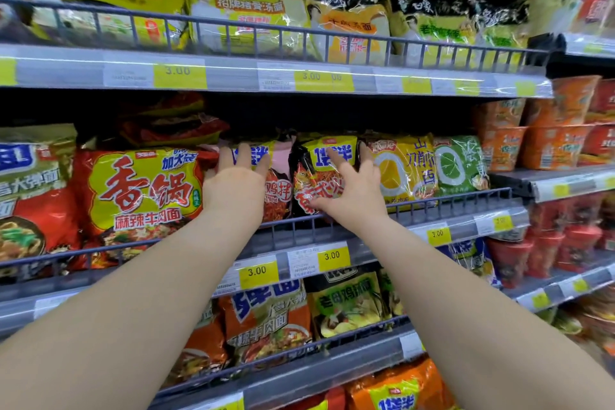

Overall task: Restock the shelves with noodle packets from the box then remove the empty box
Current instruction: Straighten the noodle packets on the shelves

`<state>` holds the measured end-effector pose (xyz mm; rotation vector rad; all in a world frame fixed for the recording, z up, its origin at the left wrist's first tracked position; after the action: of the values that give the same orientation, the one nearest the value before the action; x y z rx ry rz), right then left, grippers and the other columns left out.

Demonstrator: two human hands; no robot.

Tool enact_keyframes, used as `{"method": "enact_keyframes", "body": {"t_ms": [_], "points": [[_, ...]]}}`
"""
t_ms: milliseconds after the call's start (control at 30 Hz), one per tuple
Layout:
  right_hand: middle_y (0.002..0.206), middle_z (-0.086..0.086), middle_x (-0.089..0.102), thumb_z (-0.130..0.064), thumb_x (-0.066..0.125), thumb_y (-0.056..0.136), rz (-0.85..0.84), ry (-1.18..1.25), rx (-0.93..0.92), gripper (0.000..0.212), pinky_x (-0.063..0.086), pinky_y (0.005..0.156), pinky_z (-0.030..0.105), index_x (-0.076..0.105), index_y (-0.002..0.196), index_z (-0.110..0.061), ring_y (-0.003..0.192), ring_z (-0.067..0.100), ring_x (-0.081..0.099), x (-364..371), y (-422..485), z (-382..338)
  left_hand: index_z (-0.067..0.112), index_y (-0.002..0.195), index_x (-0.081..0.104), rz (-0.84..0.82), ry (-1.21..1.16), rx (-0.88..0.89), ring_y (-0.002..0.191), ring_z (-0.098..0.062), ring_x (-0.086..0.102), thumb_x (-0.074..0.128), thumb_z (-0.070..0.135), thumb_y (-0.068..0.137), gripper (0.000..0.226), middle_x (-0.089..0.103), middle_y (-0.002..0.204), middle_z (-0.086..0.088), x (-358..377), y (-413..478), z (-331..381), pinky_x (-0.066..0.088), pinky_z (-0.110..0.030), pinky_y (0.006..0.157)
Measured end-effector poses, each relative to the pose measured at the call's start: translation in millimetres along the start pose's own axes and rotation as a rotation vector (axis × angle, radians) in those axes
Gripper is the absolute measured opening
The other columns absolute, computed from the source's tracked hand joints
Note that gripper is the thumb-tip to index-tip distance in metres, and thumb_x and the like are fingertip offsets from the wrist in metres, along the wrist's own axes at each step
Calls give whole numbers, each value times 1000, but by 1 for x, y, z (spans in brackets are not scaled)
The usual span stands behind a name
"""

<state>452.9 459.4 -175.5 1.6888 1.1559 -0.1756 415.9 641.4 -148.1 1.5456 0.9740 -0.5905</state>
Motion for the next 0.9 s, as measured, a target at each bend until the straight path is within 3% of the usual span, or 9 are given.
{"method": "enact_keyframes", "body": {"t_ms": [233, 400, 467, 533, 600, 667, 767, 833, 900], "points": [[158, 6, -9, -51, 80, 65, -186, -56, 40, 113, 20, 113, 49, 5, 149, -42, 144, 38, 0, 3, 15, 2, 25, 150, 12, 61, -14, -33, 140, -42, 8, 64, 12, 82, 87, 9, 154, -14, 4, -3, 7, 35, -48, 103], [157, -1, -19, -56, 72, 71, -241, -155, 105, 107, 33, 108, 45, -4, 146, -49, 145, 33, 3, -1, 20, 18, 28, 150, 14, 82, -47, -16, 139, -39, 9, 65, 15, 81, 87, 9, 154, -12, 6, -2, 4, 35, -47, 103], [157, 0, -20, -61, 70, 71, -235, -203, 147, 107, 31, 109, 48, -7, 145, -50, 145, 36, -1, 1, 20, 19, 31, 150, 15, 37, -91, -6, 139, -38, 8, 72, 25, 79, 91, 8, 154, -11, 6, -1, 1, 33, -49, 104], [157, 0, -20, -69, 65, 69, -270, -190, 127, 105, 33, 109, 51, -7, 144, -53, 145, 36, 6, 4, 20, 17, 32, 147, 22, 27, -169, -6, 139, -37, 10, 74, 50, 73, 93, 11, 154, -8, 2, 0, 1, 31, -50, 106], [159, 0, -12, -76, 54, 72, -230, -180, 85, 92, 35, 107, 52, -2, 142, -56, 142, 35, 22, 5, 20, 15, 29, 142, 35, 176, -175, 31, 136, -35, 19, 68, 65, 69, 88, 20, 153, -6, -7, 1, 4, 31, -50, 104], [159, 3, 4, -68, 45, 83, -79, -121, 84, 74, 34, 106, 51, 7, 144, -52, 135, 34, 36, -3, 19, 18, 27, 140, 38, 305, -145, 141, 133, -33, 25, 66, 64, 71, 84, 26, 151, -4, -15, 2, 15, 31, -48, 102], [146, 17, 33, -41, 47, 92, 184, -147, 182, 56, 37, 102, 46, 32, 144, -28, 126, 36, 39, -23, 24, 33, 29, 145, 29, 236, -283, 281, 134, -32, 23, 69, 57, 74, 86, 24, 153, -3, -21, 9, 42, 29, -47, 106], [142, 21, 30, -32, 51, 88, 158, -328, 290, 58, 33, 102, 48, 34, 142, -23, 128, 39, 29, -35, 29, 51, 30, 146, 26, 165, -322, 324, 136, -32, 21, 73, 50, 74, 88, 20, 154, -4, -20, 19, 65, 31, -47, 107], [150, 18, 14, -34, 56, 85, 51, -375, 373, 70, 30, 103, 52, 22, 146, -36, 135, 40, 16, -42, 33, 69, 34, 148, 21, 99, -286, 320, 137, -33, 17, 76, 43, 74, 93, 15, 155, -4, -19, 29, 85, 31, -48, 105]]}}
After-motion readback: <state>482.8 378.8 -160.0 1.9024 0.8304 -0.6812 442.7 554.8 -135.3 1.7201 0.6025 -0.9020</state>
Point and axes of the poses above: each hand's wrist, its own y-axis towards the middle knuckle, its own x-axis out of the palm, z = x × y, the point moved 2 cm from there along y, towards the middle knuckle
